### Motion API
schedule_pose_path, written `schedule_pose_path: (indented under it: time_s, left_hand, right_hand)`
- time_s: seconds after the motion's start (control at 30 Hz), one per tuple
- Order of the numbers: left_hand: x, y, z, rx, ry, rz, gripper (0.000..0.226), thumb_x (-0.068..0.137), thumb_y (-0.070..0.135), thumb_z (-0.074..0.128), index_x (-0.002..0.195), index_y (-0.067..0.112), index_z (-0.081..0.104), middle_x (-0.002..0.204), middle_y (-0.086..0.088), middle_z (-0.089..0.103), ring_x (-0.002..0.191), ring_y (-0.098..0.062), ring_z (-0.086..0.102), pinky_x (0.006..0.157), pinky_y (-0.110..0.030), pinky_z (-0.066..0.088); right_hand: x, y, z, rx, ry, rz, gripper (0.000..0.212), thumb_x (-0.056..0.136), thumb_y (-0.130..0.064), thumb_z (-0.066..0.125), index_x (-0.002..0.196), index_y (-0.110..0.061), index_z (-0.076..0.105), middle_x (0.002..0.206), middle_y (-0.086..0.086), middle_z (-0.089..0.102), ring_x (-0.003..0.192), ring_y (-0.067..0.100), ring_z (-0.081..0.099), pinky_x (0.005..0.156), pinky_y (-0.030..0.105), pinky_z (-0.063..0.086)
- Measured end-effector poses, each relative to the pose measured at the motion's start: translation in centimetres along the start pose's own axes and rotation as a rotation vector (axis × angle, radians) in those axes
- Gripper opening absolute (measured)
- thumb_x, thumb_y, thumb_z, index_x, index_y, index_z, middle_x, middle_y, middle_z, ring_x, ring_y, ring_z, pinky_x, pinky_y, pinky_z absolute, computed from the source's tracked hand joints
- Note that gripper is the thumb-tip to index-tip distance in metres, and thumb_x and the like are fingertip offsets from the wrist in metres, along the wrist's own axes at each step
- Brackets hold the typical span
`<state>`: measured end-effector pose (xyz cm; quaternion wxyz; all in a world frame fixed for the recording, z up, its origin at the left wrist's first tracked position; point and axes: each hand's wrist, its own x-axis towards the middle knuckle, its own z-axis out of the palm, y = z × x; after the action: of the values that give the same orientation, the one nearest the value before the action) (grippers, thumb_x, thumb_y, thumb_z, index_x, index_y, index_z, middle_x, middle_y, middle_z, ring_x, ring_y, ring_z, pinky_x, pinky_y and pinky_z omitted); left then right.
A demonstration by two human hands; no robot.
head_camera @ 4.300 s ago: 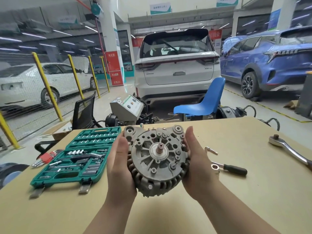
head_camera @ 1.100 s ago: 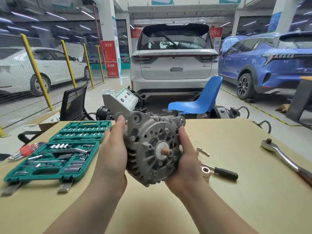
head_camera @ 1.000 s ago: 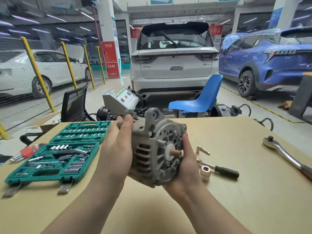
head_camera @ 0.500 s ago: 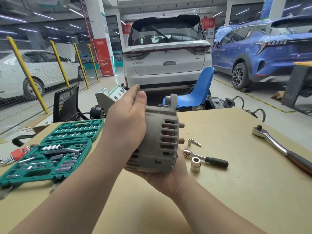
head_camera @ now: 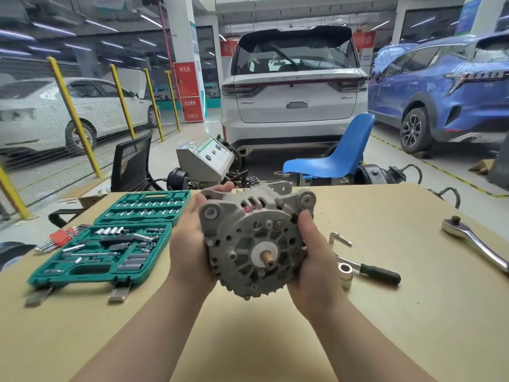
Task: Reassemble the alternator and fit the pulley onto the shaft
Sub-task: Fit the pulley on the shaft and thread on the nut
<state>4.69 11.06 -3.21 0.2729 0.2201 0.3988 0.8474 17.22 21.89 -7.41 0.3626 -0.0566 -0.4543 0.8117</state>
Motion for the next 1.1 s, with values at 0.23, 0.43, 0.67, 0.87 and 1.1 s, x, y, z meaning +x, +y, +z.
schedule_pose_path:
  time_s: [0.23,0.43,0.67,0.87,1.1]
  left_hand:
    - [2.5,-1.0,-1.9,0.171,0.079,-0.037,0.033,0.111,0.020,0.044,0.101,0.013,0.075,0.085,-0.010,0.075,0.068,-0.023,0.072,0.056,-0.032,0.060]
    - [3.9,-3.1,-4.6,0.153,0.069,-0.086,0.026,0.111,0.012,0.039,0.115,0.005,0.064,0.086,-0.010,0.075,0.071,-0.021,0.074,0.058,-0.028,0.060]
    - [5.3,-4.2,-6.4,0.198,0.074,-0.106,0.024,0.108,0.010,0.045,0.116,0.003,0.066,0.083,-0.009,0.073,0.066,-0.018,0.071,0.055,-0.030,0.059]
    - [5.7,-4.9,-6.0,0.260,0.027,-0.062,0.026,0.111,0.016,0.049,0.101,0.015,0.073,0.092,-0.011,0.072,0.075,-0.021,0.069,0.059,-0.031,0.059]
    - [4.7,-4.9,-6.6,0.204,-0.069,-0.065,0.023,0.101,0.043,0.067,0.101,0.023,0.078,0.117,-0.016,0.076,0.105,-0.035,0.073,0.093,-0.055,0.059]
  right_hand:
    - [0.6,2.0,-0.1,-0.161,0.051,-0.049,0.060,0.100,-0.064,0.053,0.134,-0.017,0.066,0.131,0.016,0.071,0.121,0.037,0.069,0.092,0.050,0.061]
    - [1.5,3.3,-0.6,-0.255,0.053,-0.037,0.062,0.100,-0.062,0.055,0.140,-0.014,0.060,0.133,0.018,0.070,0.122,0.038,0.069,0.097,0.052,0.060]
    - [2.3,4.6,-1.3,-0.342,0.079,-0.077,0.068,0.097,-0.064,0.060,0.143,-0.015,0.058,0.136,0.017,0.068,0.126,0.037,0.066,0.106,0.061,0.053]
    - [2.2,4.7,-2.2,-0.351,0.134,-0.078,0.064,0.097,-0.062,0.060,0.141,-0.015,0.060,0.133,0.016,0.070,0.123,0.037,0.068,0.103,0.056,0.056]
    - [1.0,5.0,-3.0,-0.328,0.139,-0.063,0.087,0.090,-0.065,0.070,0.158,-0.022,0.038,0.146,0.018,0.061,0.130,0.039,0.063,0.110,0.067,0.046]
